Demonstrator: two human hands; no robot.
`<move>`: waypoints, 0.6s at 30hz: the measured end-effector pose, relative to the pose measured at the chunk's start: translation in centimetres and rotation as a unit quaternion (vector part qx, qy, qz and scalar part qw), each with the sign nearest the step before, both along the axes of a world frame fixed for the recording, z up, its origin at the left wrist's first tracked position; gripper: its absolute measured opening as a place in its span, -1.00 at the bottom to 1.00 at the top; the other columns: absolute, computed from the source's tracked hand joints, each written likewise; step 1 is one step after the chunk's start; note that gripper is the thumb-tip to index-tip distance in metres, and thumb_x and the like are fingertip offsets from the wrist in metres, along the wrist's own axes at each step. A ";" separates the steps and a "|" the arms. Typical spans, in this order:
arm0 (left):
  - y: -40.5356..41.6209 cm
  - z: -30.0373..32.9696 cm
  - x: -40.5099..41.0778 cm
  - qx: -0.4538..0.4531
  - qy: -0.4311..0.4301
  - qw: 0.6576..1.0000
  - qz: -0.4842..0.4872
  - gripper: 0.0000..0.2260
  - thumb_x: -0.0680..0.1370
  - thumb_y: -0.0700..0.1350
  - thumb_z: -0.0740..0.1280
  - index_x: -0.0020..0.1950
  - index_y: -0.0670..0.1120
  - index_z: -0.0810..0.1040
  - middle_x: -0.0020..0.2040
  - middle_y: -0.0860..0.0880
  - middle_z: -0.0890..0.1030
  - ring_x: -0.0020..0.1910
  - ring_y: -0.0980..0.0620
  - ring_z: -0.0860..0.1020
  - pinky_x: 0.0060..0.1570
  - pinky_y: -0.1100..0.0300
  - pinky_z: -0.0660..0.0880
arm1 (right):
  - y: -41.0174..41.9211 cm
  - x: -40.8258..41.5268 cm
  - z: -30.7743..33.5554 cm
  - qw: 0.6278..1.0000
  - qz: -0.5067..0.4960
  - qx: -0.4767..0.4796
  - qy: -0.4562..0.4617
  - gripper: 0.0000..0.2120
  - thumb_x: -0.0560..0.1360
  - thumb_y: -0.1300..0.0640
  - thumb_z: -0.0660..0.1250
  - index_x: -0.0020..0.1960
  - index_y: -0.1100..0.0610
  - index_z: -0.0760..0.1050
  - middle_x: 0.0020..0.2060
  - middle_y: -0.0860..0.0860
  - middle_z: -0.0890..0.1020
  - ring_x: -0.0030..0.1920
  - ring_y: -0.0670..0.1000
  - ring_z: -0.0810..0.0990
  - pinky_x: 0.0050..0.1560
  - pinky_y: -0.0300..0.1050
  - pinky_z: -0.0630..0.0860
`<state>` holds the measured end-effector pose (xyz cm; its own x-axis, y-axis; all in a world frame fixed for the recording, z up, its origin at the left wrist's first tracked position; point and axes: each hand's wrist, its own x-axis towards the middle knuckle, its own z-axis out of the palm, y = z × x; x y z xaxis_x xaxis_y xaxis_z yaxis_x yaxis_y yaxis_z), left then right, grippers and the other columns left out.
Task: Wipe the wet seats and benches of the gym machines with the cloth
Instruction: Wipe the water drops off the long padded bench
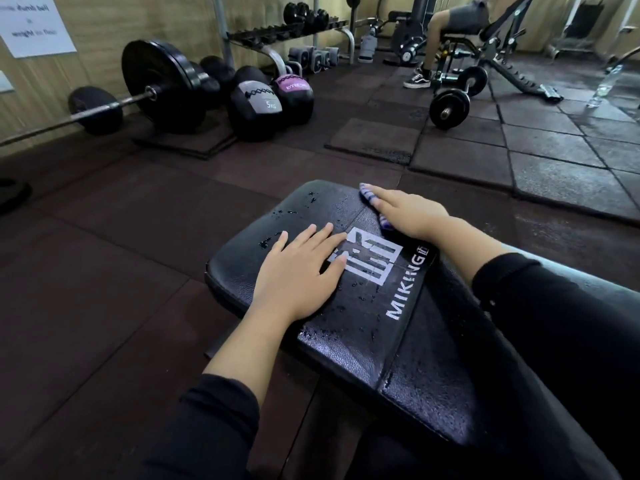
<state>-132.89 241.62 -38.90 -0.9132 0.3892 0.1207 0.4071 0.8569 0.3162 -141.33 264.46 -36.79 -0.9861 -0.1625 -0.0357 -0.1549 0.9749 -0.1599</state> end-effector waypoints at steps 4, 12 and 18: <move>0.0 -0.3 0.1 0.013 0.007 1.000 0.005 -0.59 0.64 0.16 -0.03 0.51 0.24 0.18 0.55 0.24 0.09 0.53 0.23 -0.02 0.52 0.03 -0.12 | 1.3 3.3 -0.3 0.996 -0.016 0.084 -0.010 -0.48 0.58 -0.16 -0.30 0.53 -0.15 -0.10 0.55 -0.05 -0.01 0.52 0.10 0.07 0.46 0.08 0.10; 0.0 -0.6 -0.1 0.027 0.028 0.999 0.010 -0.57 0.64 0.16 0.00 0.52 0.17 0.20 0.54 0.24 0.14 0.52 0.24 0.01 0.52 0.08 -0.10 | -5.3 2.3 -1.2 0.989 0.053 0.131 0.032 -0.51 0.63 -0.09 -0.17 0.54 -0.11 -0.16 0.55 -0.01 -0.14 0.54 0.14 -0.14 0.49 0.17 -0.04; -0.2 -0.5 0.0 0.038 0.019 0.999 0.005 -0.59 0.65 0.12 0.02 0.50 0.18 0.22 0.53 0.24 0.15 0.52 0.24 0.02 0.52 0.09 -0.10 | -0.4 1.4 0.1 0.996 0.000 0.088 -0.007 -0.51 0.65 -0.05 -0.14 0.55 -0.06 -0.16 0.55 -0.10 -0.09 0.53 0.03 -0.01 0.49 0.02 0.04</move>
